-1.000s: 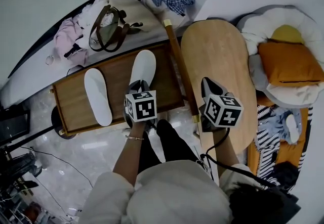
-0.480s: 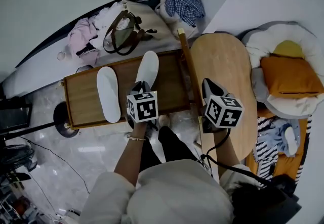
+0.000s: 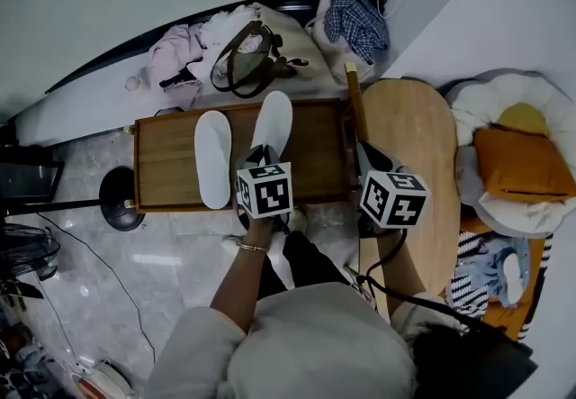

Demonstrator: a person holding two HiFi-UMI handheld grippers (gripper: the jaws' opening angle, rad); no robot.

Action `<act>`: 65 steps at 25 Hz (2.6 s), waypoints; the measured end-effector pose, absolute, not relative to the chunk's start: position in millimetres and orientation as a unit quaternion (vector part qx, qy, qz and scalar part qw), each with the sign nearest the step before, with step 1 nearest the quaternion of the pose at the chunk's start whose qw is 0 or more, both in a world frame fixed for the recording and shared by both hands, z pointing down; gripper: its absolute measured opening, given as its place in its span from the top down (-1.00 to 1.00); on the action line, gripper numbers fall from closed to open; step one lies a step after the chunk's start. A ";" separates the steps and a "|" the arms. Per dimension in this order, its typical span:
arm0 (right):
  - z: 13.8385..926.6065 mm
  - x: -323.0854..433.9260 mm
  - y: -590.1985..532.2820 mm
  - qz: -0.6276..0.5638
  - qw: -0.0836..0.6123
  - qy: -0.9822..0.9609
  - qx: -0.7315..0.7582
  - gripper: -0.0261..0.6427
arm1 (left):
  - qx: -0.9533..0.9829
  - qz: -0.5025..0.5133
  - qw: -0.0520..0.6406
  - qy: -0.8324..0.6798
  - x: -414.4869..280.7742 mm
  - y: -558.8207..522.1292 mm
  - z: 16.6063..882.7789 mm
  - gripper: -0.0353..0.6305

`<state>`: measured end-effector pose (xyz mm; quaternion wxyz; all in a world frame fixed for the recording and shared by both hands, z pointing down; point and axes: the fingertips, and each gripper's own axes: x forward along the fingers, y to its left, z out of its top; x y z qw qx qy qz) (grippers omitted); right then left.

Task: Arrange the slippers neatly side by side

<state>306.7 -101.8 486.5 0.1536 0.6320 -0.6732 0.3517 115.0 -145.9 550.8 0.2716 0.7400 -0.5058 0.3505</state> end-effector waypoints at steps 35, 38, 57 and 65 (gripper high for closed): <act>503.1 232.1 -132.4 0.342 0.214 -0.740 0.538 0.82 | 0.673 0.311 0.345 -0.576 61.8 -132.7 571.1 0.80; 509.8 234.4 -131.1 0.347 0.219 -0.736 0.538 0.82 | 0.672 0.313 0.348 -0.573 64.6 -135.1 577.3 0.80; 535.1 238.6 -134.1 0.368 0.237 -0.725 0.532 0.82 | 0.669 0.328 0.366 -0.557 73.5 -151.6 606.5 0.80; 542.0 239.9 -134.8 0.375 0.240 -0.721 0.530 0.82 | 0.671 0.334 0.367 -0.552 77.5 -154.3 612.2 0.80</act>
